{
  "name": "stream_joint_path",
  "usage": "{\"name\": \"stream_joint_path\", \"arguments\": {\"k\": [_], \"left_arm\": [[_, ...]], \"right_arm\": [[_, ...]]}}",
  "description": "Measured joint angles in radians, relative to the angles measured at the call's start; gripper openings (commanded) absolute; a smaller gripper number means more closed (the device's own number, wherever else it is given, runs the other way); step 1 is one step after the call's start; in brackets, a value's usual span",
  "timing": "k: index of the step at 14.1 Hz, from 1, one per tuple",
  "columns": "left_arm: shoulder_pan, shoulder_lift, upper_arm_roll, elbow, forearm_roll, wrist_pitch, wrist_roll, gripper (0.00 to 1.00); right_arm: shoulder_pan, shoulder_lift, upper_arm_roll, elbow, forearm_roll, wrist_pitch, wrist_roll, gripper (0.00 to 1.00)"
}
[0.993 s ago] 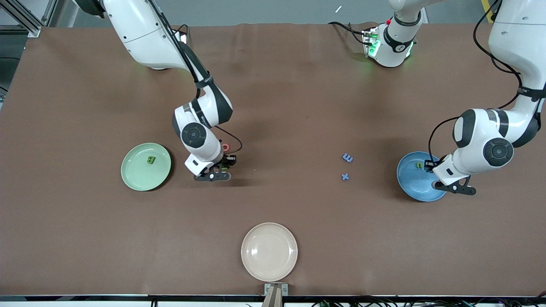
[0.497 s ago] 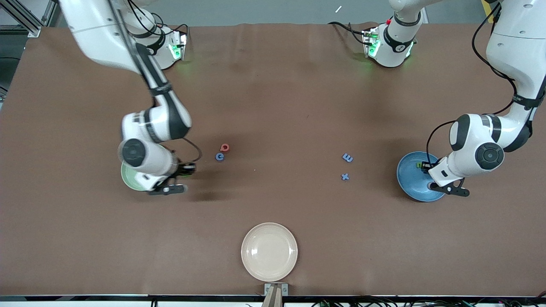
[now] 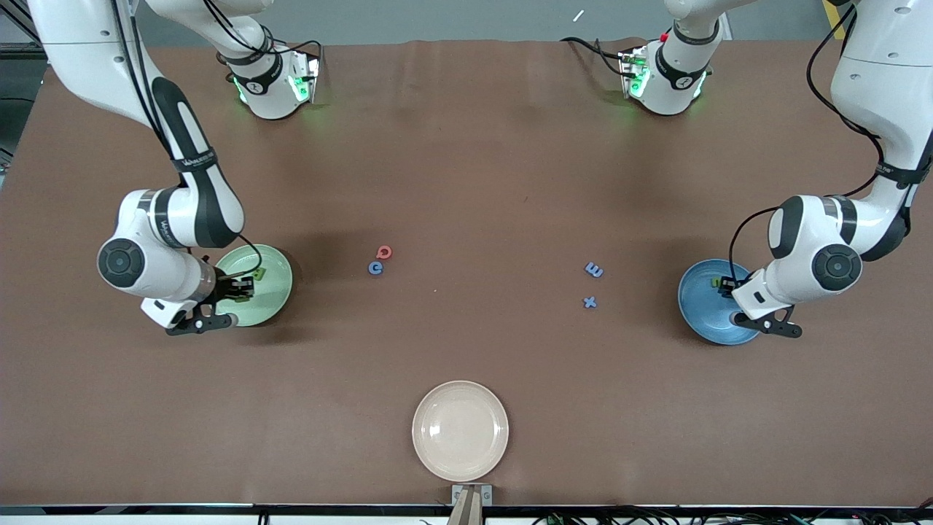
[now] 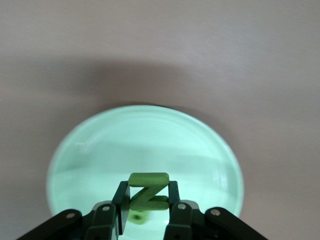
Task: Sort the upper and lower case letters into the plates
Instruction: 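Drop the b in the blue plate while the right gripper places Z, then grasp the blue x with the left gripper while the right gripper grasps c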
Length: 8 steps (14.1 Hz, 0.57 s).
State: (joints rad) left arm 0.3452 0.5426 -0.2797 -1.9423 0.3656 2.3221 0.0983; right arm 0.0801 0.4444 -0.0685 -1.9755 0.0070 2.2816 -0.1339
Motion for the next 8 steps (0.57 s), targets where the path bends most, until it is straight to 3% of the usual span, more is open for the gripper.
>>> {"name": "stream_joint_path", "arguments": {"k": [3,6,8], "left_arm": [[-0.002,-0.033,-0.090,0.044,-0.001,-0.077,-0.083,1.00],[-0.036,-0.042,-0.201,0.091,-0.002,-0.135,-0.348,1.00],[-0.115,-0.024,-0.216,0.120,-0.002,-0.137,-0.530,1.00]], "right_arm": [[-0.022,0.000,0.000,-0.055,-0.014,0.069,-0.007,0.02],[-0.028,0.003,0.001,-0.074,-0.014,0.081,-0.007,0.04],[-0.039,0.009,0.001,-0.079,-0.014,0.081,-0.007,0.05]]}}
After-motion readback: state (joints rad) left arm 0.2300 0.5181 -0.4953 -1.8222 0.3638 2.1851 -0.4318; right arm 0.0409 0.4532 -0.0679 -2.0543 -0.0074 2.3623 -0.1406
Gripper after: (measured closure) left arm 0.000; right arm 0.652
